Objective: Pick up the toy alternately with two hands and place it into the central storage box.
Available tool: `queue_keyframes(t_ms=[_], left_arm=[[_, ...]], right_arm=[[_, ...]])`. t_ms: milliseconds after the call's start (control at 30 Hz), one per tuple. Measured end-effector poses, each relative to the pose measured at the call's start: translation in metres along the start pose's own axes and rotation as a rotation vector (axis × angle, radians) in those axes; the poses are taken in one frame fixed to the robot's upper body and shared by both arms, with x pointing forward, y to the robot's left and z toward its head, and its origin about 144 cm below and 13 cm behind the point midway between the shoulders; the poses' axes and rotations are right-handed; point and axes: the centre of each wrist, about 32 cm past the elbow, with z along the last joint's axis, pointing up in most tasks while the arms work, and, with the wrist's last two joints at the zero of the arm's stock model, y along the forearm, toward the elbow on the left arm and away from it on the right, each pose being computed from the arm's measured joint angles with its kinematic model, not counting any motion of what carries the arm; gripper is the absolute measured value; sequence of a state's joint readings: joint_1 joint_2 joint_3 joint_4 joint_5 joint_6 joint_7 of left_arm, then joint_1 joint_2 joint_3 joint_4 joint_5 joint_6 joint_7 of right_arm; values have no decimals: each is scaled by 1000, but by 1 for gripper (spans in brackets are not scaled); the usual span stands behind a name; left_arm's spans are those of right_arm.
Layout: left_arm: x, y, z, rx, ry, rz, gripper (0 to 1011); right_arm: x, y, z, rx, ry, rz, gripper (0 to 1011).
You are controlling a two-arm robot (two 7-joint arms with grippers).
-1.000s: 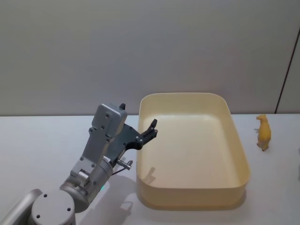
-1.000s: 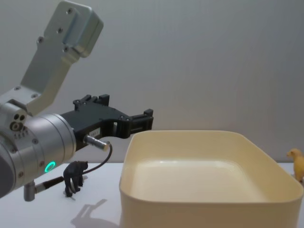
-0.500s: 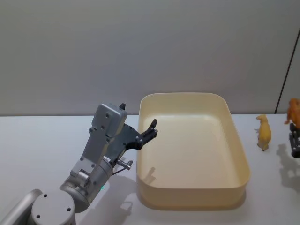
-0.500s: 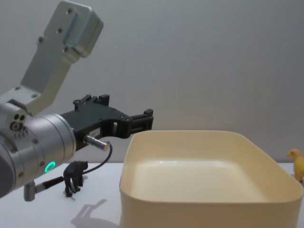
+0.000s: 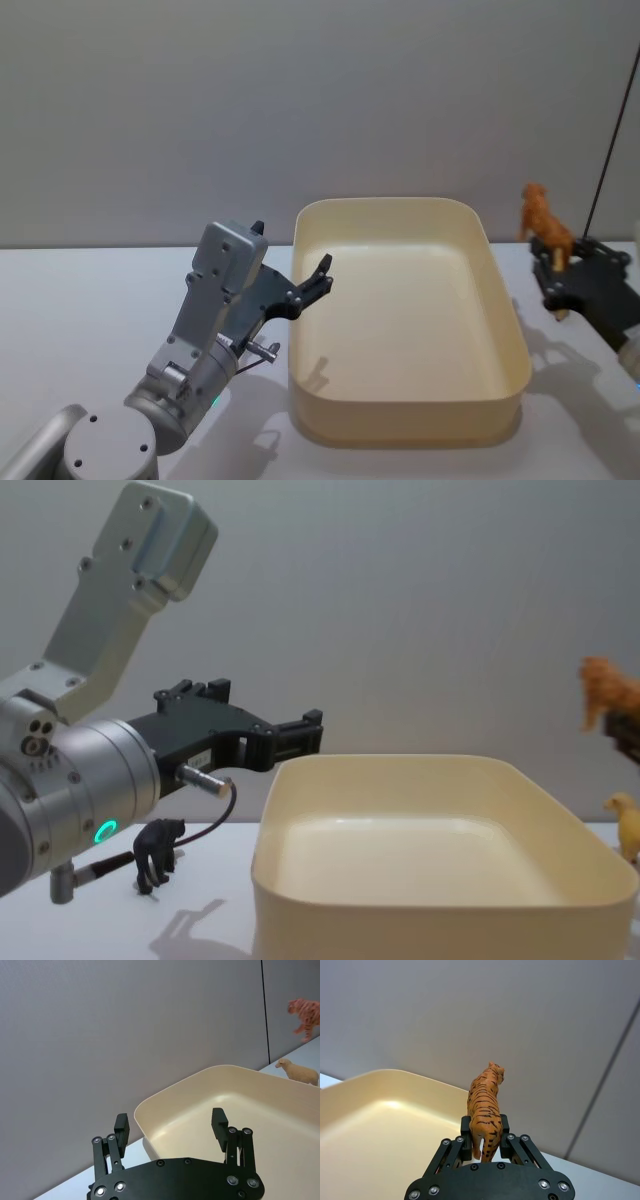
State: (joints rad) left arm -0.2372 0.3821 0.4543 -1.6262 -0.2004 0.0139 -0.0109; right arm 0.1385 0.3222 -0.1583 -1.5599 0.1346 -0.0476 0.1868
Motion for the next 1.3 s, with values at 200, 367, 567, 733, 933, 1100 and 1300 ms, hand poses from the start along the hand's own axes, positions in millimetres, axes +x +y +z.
queue_keyframes(t_ms=[200,367,567,733,933,1100,1300], left_arm=[[0,0,0,0,0,0,1001],[0,0,0,0,0,0,1002],[0,0,0,0,0,0,1002],[0,0,0,0,0,0,1001],[0,0,0,0,0,0,1001],[0,0,0,0,0,0,1002],[0,0,0,0,0,0,1002]], right_arm=[[-14,26,8,-7,65,81,275],[-29,55,14,-32,131,154,316],[-42,82,21,-53,189,220,538],[-47,91,24,-60,205,245,705],[-45,91,25,-58,206,236,868],[-37,85,25,-54,198,194,1001],[-25,75,23,-50,185,135,1001]])
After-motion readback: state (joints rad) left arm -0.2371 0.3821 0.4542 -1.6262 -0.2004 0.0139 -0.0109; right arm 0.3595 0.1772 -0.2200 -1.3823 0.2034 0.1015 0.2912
